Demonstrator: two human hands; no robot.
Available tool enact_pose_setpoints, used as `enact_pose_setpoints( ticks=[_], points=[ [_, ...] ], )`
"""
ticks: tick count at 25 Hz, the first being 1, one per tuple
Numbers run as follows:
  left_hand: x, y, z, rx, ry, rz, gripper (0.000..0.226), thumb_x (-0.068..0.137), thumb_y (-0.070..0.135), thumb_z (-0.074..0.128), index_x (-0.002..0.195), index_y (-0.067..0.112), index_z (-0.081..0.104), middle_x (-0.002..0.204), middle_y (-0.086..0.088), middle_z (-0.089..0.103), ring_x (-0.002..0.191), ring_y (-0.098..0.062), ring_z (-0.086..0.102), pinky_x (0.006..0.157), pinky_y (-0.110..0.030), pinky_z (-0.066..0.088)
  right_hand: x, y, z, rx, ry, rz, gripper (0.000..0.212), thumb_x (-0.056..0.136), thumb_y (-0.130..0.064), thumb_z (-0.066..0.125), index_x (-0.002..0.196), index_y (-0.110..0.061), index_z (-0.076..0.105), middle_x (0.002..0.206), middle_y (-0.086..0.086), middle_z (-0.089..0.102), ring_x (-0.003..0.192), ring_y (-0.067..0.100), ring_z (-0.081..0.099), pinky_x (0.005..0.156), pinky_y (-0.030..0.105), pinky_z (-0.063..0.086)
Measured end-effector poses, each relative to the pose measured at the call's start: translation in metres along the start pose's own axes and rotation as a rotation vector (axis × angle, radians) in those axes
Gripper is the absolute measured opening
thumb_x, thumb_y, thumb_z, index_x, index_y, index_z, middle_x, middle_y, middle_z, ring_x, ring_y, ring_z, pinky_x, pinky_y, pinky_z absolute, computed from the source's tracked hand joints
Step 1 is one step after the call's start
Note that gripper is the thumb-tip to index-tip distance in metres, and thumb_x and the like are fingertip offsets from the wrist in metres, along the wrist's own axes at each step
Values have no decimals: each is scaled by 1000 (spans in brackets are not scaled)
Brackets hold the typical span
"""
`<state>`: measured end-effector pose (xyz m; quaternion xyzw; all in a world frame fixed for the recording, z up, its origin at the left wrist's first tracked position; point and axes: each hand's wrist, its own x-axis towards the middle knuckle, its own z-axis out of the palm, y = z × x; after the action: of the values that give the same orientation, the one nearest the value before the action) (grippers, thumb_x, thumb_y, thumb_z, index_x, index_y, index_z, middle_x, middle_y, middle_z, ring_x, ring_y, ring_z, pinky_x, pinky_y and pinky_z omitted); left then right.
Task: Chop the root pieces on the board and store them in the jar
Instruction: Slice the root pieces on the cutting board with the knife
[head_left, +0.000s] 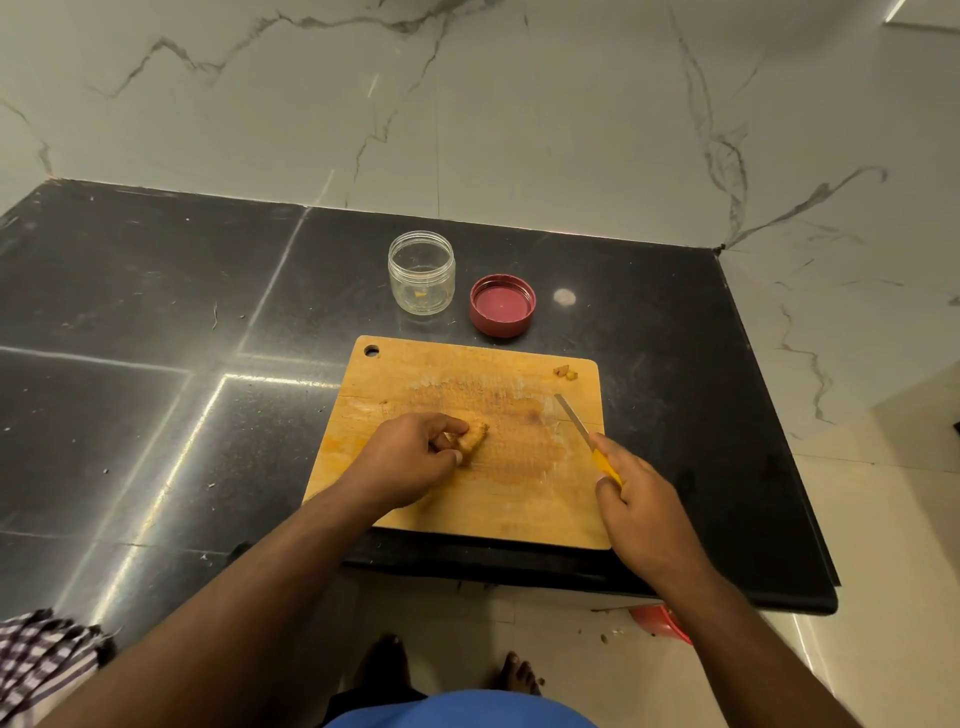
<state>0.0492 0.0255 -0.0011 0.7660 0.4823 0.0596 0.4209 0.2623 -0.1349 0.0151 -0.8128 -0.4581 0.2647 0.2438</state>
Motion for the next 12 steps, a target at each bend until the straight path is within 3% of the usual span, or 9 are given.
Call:
enact_pose_setpoints(
  ticks=[3,6,10,12],
  points=[
    [-1,0,1,15,54,-1,33,89,28,75,121,29,69,95,8,64,85,-7,58,64,-21,41,-8,-2,3,58,-15,-12,50,103,-18,44,147,-38,35,122,-13,47,80,-1,54,64,10,48],
    [0,2,2,37,90,28,40,85,33,80,122,31,65,112,7,56,87,-4,55,65,-16,39,-16,-4,7,143,-27,-21,48,103,-19,45,147,-38,38,123,-15,48,84,-7,54,65,10,46],
    [2,4,5,71,65,40,44,90,35,73,132,31,62,128,7,51,102,-10,55,86,-23,47,-25,-12,12,218,-26,-37,49,103,-21,45,147,-38,38,126,-20,48,82,-5,57,65,9,46],
    [3,5,6,82,58,22,43,91,36,72,133,31,63,131,6,49,111,-14,54,97,-31,50,-30,-19,16,178,-49,-78,50,103,-21,44,149,-38,35,131,-22,43,95,-10,54,73,3,42]
  ],
)
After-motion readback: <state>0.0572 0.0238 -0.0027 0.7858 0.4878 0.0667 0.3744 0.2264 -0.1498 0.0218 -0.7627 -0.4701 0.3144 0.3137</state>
